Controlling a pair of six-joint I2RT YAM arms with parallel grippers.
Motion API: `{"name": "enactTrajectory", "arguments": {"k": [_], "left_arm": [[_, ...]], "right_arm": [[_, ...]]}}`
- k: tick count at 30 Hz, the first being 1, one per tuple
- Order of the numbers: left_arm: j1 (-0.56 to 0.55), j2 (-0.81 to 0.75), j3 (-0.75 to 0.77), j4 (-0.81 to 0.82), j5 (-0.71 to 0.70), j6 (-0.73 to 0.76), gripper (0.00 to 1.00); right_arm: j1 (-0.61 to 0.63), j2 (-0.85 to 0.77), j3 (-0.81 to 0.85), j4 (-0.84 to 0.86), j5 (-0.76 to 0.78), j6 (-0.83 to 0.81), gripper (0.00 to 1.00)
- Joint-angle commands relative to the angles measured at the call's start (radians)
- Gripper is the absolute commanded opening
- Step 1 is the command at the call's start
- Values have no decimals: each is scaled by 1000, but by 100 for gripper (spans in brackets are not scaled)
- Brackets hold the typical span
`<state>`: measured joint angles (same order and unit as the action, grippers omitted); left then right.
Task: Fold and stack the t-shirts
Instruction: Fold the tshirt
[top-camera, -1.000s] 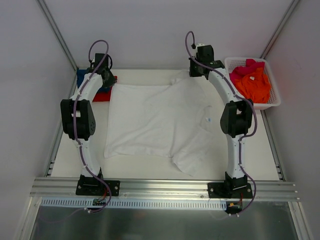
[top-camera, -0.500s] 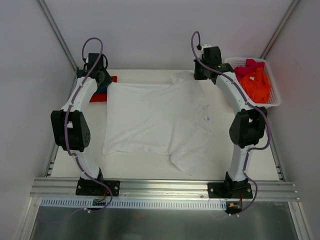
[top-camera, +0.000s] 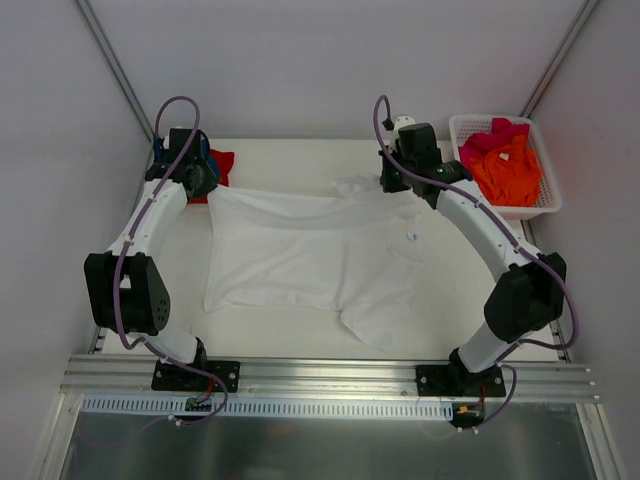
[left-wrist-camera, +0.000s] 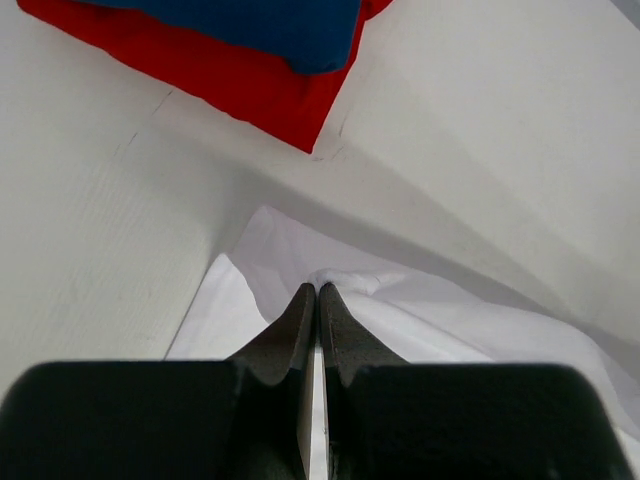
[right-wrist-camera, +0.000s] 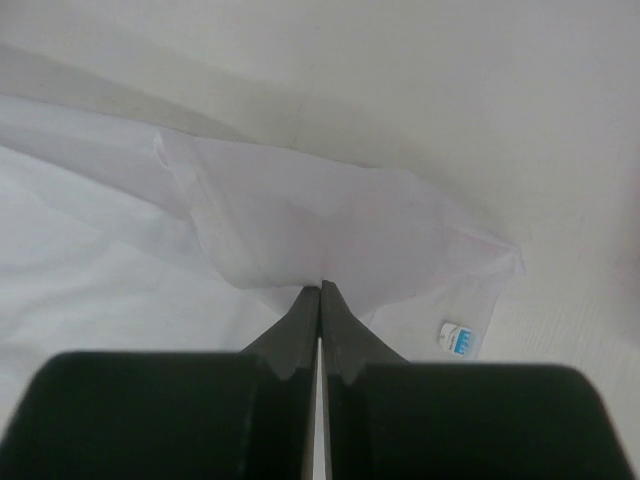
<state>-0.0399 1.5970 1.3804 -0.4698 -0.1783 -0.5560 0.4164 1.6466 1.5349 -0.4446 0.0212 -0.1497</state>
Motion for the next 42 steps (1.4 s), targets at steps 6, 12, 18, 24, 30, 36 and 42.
{"name": "enactTrajectory", "arguments": {"k": [6,12,18,24,30,36,42], "left_arm": [[-12,-161,-136,-4,-26,-21,0],[-20,-183,-205,-4,-21,-25,0],[-37,-189,-279,8,-36,-44,0],[-49,-180,-317,20,-49,-55,0],[-55,-170,-359,33,-53,-61,0],[-58,-163,-403,45,-49,-67,0],[-63,-169,-437,49,-64,-73,38]], "right_arm": [[102,-241,-211,49,106,39,0],[159,-312,-324,63,152,73,0],[199,-349,-430,87,169,105,0],[217,-369,-501,101,175,130,0],[249,-389,-573,119,184,162,0],[271,-372,-611,133,174,196,0],[288,-361,-618,127,180,203,8]]}}
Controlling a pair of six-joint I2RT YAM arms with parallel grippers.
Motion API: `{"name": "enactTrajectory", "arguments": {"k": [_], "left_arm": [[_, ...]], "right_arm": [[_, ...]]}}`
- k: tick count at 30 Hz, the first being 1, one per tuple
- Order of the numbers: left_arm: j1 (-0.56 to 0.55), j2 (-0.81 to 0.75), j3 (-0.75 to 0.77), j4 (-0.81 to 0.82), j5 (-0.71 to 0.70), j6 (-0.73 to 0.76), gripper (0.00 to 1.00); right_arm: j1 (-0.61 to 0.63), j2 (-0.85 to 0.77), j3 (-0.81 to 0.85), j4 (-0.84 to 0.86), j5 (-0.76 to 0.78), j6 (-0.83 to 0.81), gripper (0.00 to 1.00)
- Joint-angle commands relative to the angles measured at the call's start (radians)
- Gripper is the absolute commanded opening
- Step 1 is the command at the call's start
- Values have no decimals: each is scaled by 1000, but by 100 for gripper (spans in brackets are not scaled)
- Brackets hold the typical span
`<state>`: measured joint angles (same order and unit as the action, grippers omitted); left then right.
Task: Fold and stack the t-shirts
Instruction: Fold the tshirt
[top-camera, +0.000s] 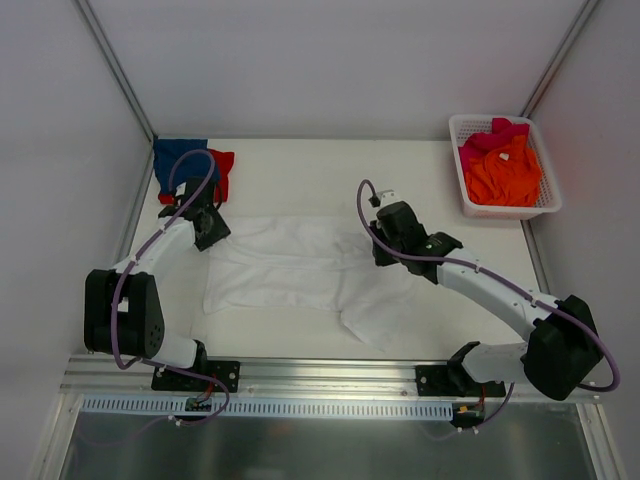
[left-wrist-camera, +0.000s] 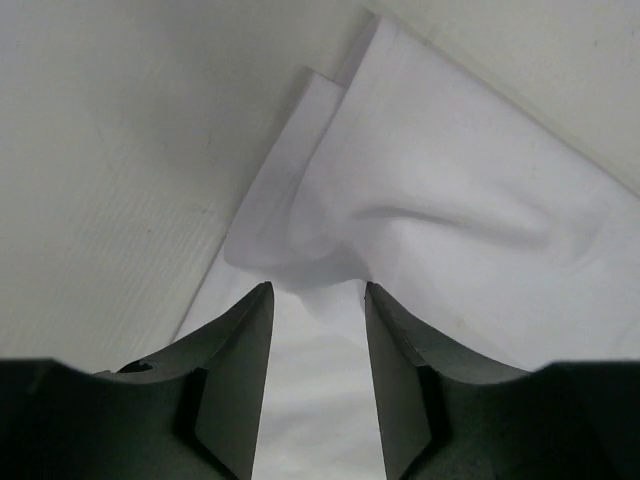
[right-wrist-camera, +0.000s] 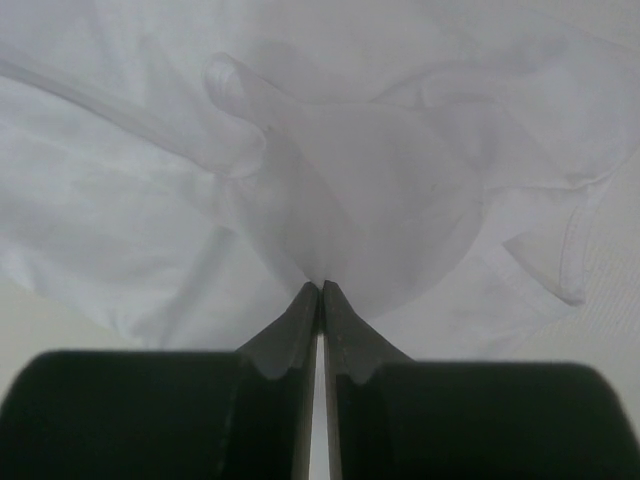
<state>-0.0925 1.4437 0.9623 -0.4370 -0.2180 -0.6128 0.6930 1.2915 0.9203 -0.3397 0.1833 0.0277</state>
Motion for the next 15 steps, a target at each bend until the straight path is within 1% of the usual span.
{"name": "enactTrajectory", "arguments": {"k": [1,2,3,4,5,6,7,11,14,15], "left_arm": [[-10,-19,-23,17,-26,-15,43],[-10,-22,-25,20,-29,-13,50],[-10,-26,-27,18,-30,-13,53],[-12,-29,-27,17,-30,-8,57],[-12,-35,-27,17,-30,-7,63],[-12,-42,-25,18,-29,-5,66],[-12,-46,-23,17,-29,-5,68],[-13,-39,-4,17,-24,-2,69],[-18,-11,24,18,-26,2,69],[-24,-2,39,17,-26,4,70]], "right_arm": [[13,-8,-1,21,18,25,11],[14,-11,2,10,21,24,14],[17,-12,3,5,25,23,16],[19,-17,8,-4,39,18,20],[22,-27,9,-10,45,18,20],[23,-34,12,-12,51,15,21],[23,-43,12,-16,67,14,24],[25,-93,54,-48,90,-9,27],[23,-86,83,-62,114,-18,28],[23,-78,98,-62,120,-46,28]]}}
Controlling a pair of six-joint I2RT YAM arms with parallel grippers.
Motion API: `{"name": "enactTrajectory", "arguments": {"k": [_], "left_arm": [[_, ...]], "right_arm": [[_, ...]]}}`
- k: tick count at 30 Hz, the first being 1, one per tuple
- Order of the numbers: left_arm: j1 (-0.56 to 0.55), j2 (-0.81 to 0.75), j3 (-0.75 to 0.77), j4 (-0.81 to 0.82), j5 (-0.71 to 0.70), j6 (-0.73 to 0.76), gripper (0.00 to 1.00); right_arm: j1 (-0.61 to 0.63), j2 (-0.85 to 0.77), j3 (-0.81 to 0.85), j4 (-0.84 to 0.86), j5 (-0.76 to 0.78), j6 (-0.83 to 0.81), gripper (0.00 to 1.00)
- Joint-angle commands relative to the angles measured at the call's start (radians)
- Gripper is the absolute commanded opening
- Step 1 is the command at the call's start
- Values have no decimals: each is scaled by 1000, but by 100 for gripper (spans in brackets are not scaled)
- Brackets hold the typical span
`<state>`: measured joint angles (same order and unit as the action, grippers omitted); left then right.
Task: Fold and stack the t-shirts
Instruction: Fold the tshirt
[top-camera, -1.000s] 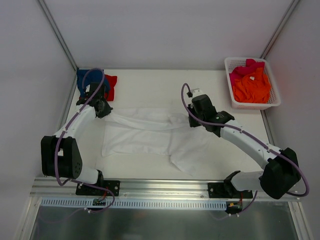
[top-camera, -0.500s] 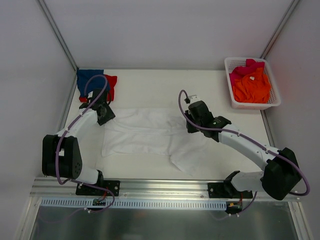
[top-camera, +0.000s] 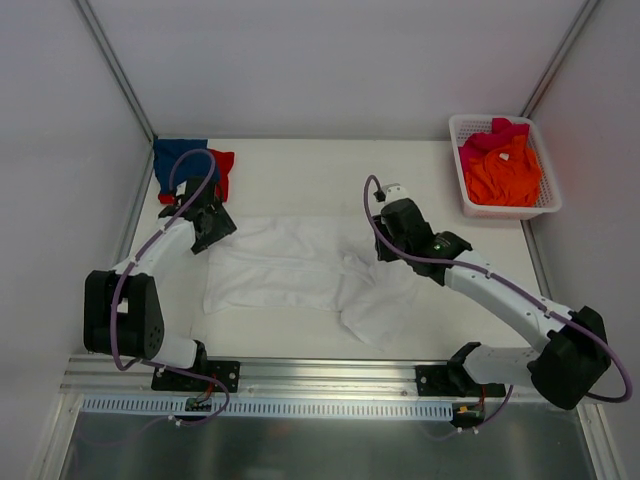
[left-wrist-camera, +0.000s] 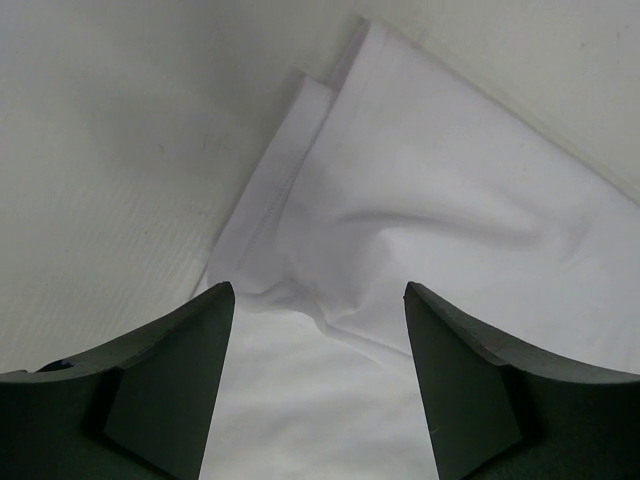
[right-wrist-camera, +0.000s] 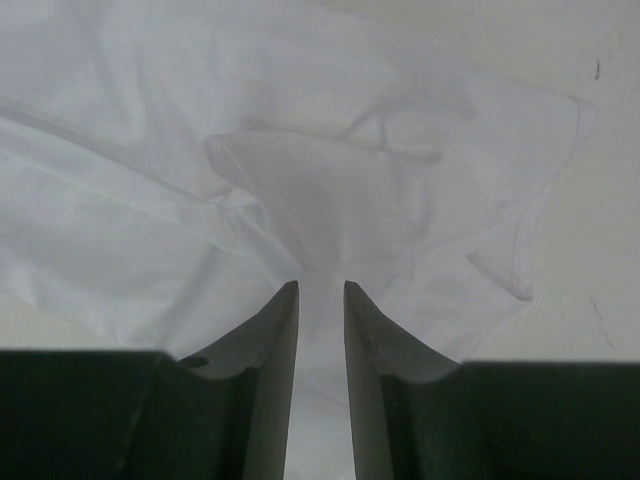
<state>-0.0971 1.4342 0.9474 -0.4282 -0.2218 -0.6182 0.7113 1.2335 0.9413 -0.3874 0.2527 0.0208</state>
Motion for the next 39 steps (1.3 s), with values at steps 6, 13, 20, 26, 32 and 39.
{"name": "enactTrajectory", "arguments": {"k": [6,13,20,26,32,39], "left_arm": [[-46,69,128,9,-27,23,70],[-58,132,160,11,-30,35,70],[-59,143,159,14,-37,40,71],[-59,155,157,16,-36,43,71],[-59,155,152,16,-37,46,70],[-59,154,157,16,-28,44,70]], "right_arm": [[4,115,106,19,31,-56,27],[-1,276,132,82,-26,-42,26],[-6,345,146,110,-52,-41,22],[-4,350,134,120,-85,-27,6],[20,256,45,131,-95,30,0],[85,158,-58,113,-56,79,0]]}}
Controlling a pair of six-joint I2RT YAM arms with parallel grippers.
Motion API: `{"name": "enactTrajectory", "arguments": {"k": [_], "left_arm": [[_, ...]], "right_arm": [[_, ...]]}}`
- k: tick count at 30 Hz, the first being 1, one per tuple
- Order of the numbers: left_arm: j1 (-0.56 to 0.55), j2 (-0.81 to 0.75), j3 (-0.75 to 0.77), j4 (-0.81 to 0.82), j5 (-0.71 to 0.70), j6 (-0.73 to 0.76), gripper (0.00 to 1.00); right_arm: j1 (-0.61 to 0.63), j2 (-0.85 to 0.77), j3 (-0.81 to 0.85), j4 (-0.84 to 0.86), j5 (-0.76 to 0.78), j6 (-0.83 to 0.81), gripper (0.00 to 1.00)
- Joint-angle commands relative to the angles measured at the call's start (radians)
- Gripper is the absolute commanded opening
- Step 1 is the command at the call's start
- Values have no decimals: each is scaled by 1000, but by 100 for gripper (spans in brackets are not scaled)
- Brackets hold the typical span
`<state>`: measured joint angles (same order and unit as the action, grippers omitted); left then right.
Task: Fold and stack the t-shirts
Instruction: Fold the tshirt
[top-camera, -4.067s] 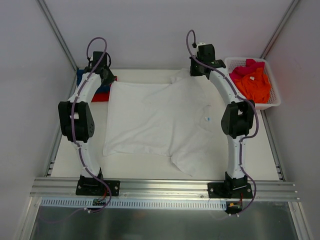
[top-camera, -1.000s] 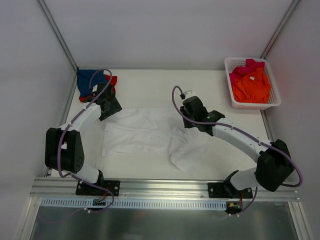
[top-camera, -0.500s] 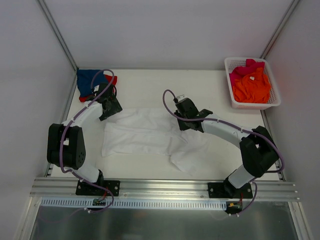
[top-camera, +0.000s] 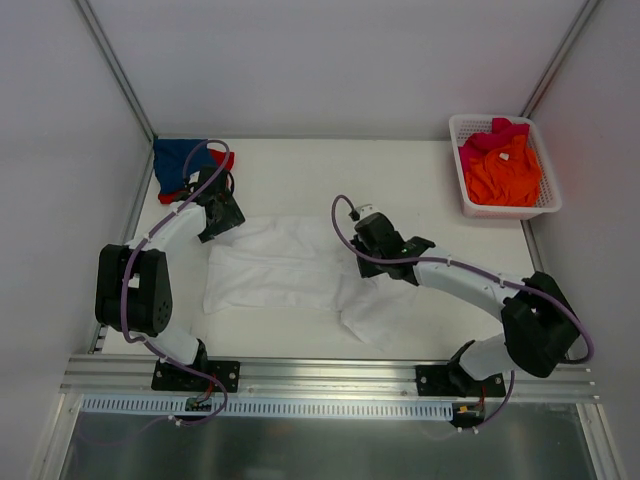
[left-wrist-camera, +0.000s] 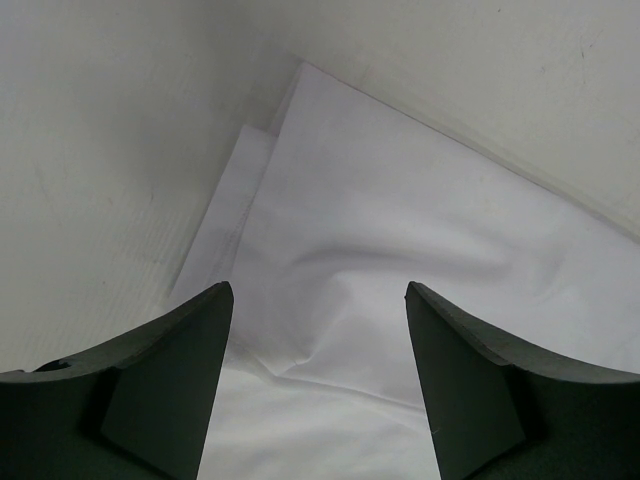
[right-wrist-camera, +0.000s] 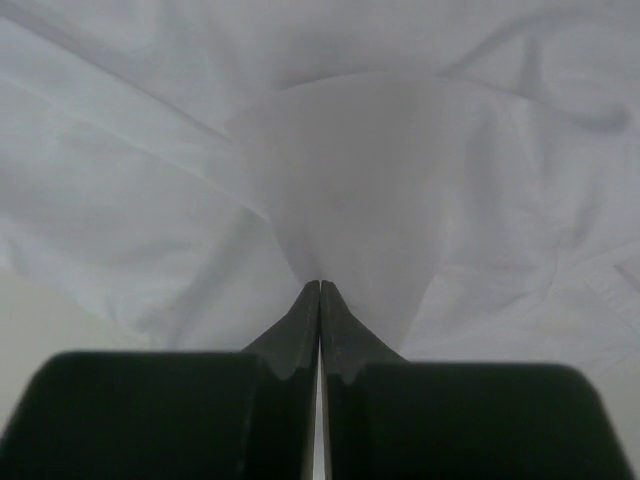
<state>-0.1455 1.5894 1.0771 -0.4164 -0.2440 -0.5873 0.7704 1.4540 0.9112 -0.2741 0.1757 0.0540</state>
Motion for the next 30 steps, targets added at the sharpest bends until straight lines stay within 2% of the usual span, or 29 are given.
{"name": "enactTrajectory", "arguments": {"k": [1,10,15,19,24,30], "left_arm": [[-9,-3,26,4,-5,15,70],[-11,-11,20,4,8,18,70],[-14,-45,-22,4,8,18,70],[-23,-124,-92,4,6,3,70],[-46,-221,-226,2,5,-55,70],[-68,-434,-382,-15,-3,-109,69]], "right_arm": [[33,-73,-37,-4,25,52,0],[170,-184,-123,-54,106,130,0],[208,-273,-124,-120,172,161,11],[233,-319,-133,-162,208,173,18],[234,-322,-136,-185,248,170,21],[233,-288,-112,-180,272,142,23]]}}
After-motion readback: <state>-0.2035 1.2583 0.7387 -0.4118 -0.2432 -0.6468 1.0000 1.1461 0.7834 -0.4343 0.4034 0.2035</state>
